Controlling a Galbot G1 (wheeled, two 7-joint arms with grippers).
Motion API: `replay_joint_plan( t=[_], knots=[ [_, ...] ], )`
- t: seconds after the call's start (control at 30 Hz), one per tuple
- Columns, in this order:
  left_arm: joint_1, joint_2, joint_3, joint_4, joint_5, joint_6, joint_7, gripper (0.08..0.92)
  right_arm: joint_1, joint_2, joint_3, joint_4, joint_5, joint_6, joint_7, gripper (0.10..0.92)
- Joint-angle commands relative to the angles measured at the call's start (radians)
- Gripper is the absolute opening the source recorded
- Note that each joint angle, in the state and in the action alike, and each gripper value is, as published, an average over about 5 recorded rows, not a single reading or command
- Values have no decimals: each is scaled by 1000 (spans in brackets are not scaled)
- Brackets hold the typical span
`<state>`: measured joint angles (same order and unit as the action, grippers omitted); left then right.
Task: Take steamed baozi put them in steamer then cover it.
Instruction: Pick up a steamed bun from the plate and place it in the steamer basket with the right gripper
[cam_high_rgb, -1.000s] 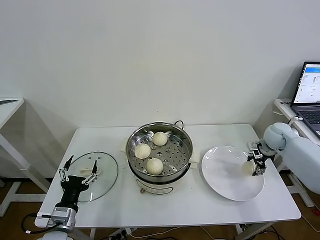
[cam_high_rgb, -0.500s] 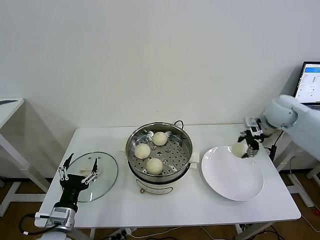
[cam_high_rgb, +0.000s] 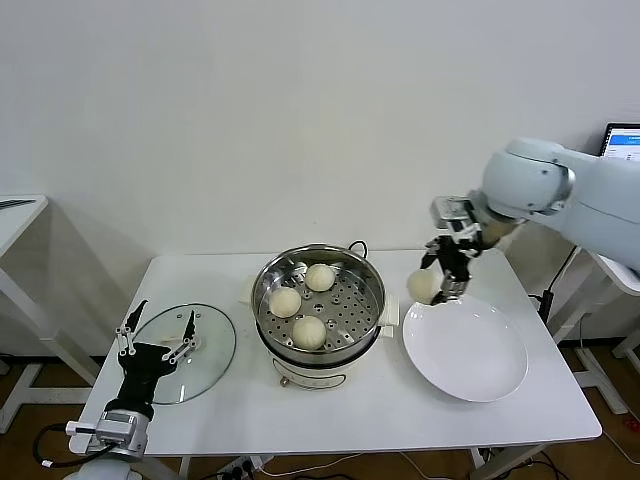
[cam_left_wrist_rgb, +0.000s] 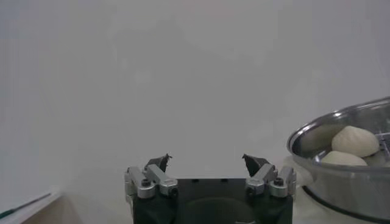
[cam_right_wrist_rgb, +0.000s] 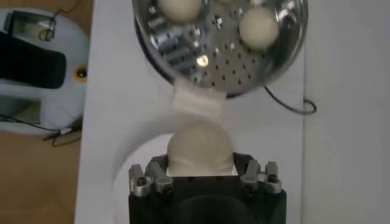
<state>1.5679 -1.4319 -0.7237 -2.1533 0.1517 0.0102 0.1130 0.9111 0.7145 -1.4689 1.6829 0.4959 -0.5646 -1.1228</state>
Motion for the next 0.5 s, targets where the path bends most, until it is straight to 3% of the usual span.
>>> replay_joint_plan(
  t=[0.03,0.5],
  knots=[
    [-5,2,-3,3,-4,3,2,823,67,264,-95,-28,162,-85,43,721],
    [-11,6,-30,22,-14,7,4,823,-252,514,43,-402,-2,-67,25,721]
  ],
)
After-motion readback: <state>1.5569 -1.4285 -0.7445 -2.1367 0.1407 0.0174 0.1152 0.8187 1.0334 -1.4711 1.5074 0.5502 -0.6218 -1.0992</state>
